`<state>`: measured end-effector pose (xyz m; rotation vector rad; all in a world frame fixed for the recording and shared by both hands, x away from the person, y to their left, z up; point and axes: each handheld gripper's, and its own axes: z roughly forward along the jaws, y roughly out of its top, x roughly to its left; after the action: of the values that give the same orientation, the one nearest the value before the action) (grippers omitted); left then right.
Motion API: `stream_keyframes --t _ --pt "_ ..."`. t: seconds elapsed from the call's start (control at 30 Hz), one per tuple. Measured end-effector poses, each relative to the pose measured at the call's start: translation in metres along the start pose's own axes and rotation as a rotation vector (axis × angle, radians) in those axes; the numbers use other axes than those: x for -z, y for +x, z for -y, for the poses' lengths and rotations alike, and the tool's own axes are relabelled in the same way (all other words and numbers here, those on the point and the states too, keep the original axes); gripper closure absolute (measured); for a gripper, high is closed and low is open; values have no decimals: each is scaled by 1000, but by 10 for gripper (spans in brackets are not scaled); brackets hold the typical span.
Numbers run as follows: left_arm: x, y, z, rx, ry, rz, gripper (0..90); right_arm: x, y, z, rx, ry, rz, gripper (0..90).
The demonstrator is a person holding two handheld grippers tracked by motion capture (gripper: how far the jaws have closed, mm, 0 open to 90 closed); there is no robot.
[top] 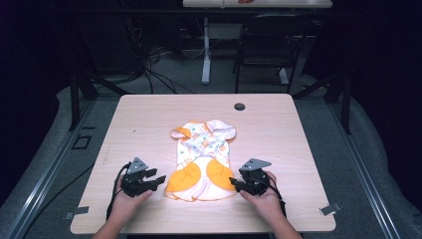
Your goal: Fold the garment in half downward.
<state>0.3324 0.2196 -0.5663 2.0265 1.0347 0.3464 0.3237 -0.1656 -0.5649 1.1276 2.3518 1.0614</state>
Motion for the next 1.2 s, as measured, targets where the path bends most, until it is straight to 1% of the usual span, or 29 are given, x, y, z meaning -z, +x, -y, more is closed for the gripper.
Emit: stream_keyframes --t 0.03,0.07,0.1,0.13,0.17,0.23,0.27,0.3,0.37,0.4,0.43,0.47,0.5,0.53,0.57,0.6,0.63,0.7,0.73,0.77,0.8,0.93,0.97,1.0,1.03,1.07,1.1,1.13,1.2 --pt "0 0 0 0 0 0 491 0 0 0 0 0 0 472" --pt "-3 0 -6 7 -1 14 484 -4 -1 -6 -12 6 -16 466" --pt "-3 0 -6 7 -1 14 484 -5 -1 -8 -14 9 -24 463" --pt "-7 -1 -12 7 4 32 487 -6 -1 -11 -13 12 -23 460" --pt "-7 -1 -12 7 4 32 489 -6 -1 -11 -13 12 -23 460" --pt "-14 -4 -19 -3 10 31 499 -10 0 -17 -14 13 -25 452" --pt "-18 -5 -22 -15 23 30 531 -12 0 -21 -19 8 -33 453" --pt "-22 -6 -25 -28 32 23 536 -15 0 -25 -20 7 -46 468" --pt "-29 -10 -32 -46 36 15 545 -18 1 -32 -12 -5 -59 518" --pt "-37 -12 -39 -59 43 7 573 -23 0 -39 7 3 -50 577" --pt "-37 -12 -39 -59 43 7 575 -23 0 -39 7 3 -50 577" --pt "-44 -12 -47 -60 36 21 599 -29 -1 -46 17 1 -46 640" --pt "-44 -12 -47 -60 36 21 605 -29 -1 -46 17 1 -46 640" --pt "-47 -11 -50 -47 32 34 616 -35 -2 -51 30 18 -33 696" --pt "-52 -11 -56 -53 20 35 663 -38 -3 -54 33 23 -29 718" --pt "-52 -11 -56 -53 20 35 680 -38 -3 -54 33 23 -29 718" --pt "-57 -11 -62 -49 26 42 699 -44 -4 -58 49 43 -19 770" --pt "-63 -10 -67 -51 42 35 745 -50 -6 -62 69 62 -4 822" --pt "-63 -10 -67 -51 42 35 765 -50 -6 -62 69 62 -4 822" --pt "-66 -10 -68 -51 41 18 765 -52 -7 -64 68 67 2 850" --pt "-71 -9 -69 -41 65 14 815 -56 -10 -67 57 79 -9 895" --pt "-80 -7 -69 -26 78 8 877 -62 -12 -74 56 108 3 900" --pt "-81 -7 -70 -23 93 19 891 -64 -13 -74 57 118 3 900" --pt "-83 -7 -69 -34 98 5 895 -65 -13 -75 55 129 3 899" --pt "-84 -7 -69 -42 112 9 897 -67 -14 -75 53 137 9 900" --pt "-86 -7 -69 -41 112 5 898 -69 -15 -75 49 146 8 900" --pt "-87 -6 -69 -53 125 10 898 -70 -15 -75 47 147 9 900" --pt "-88 -7 -68 -52 129 3 899 -71 -16 -75 47 158 7 900" --pt "-89 -6 -68 -55 139 8 899 -72 -16 -75 46 163 10 900"
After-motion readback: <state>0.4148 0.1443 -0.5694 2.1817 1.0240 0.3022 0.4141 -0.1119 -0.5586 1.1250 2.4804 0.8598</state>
